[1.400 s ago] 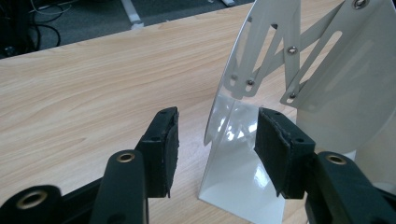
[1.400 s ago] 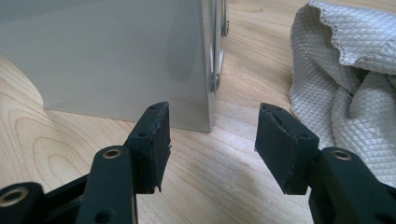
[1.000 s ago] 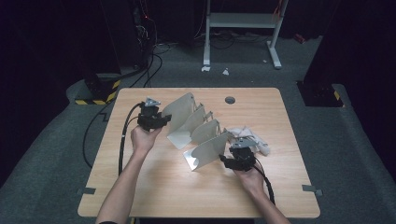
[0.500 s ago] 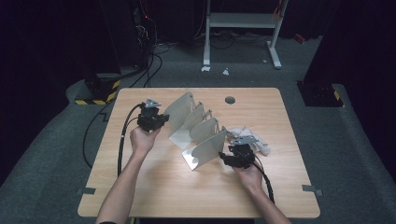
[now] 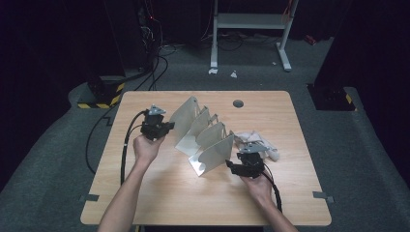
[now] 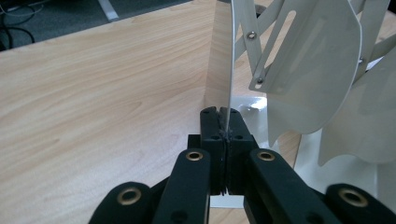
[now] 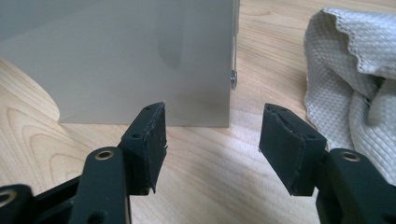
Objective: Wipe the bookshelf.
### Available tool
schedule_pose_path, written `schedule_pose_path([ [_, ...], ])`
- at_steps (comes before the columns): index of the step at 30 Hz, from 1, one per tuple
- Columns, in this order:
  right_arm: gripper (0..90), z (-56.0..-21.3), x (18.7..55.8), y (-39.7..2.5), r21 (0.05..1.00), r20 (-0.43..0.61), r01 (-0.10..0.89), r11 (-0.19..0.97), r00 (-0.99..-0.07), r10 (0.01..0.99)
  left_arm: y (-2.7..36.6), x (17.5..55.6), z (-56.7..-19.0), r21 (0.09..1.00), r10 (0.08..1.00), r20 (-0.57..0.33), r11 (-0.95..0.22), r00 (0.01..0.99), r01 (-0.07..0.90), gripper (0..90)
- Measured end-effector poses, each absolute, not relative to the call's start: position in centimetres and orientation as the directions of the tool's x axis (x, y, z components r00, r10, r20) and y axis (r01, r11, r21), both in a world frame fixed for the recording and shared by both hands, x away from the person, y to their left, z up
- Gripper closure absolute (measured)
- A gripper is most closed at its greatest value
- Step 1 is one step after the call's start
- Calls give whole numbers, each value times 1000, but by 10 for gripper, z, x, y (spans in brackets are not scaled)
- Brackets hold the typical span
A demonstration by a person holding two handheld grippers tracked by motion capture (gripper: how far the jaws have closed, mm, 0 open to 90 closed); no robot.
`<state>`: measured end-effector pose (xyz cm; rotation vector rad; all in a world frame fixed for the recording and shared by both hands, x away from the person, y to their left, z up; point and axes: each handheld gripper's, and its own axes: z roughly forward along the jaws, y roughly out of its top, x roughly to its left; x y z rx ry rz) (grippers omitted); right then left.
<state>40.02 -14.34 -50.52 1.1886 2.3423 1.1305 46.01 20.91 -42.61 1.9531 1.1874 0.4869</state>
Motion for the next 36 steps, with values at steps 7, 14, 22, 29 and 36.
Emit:
schedule_pose_path([
  [7, 386, -505, 398, -143, 756, 104, 559, 341, -617, 780, 209, 451, -424, 767, 875, -51, -274, 482, 580, 890],
  [14, 395, -511, 405, -139, 745, 113, 575, 338, -609, 785, 213, 437, -424, 769, 884, -57, -257, 464, 585, 889],
  [22, 399, -507, 414, -139, 743, 104, 578, 337, -598, 795, 211, 438, -424, 768, 895, -55, -245, 443, 591, 890],
  [29, 400, -505, 429, -141, 739, 94, 584, 337, -584, 806, 208, 443, -424, 768, 903, -57, -232, 425, 597, 889],
  [36, 397, -501, 443, -143, 736, 103, 596, 321, -567, 817, 205, 453, -423, 761, 912, -56, -225, 407, 608, 888],
])
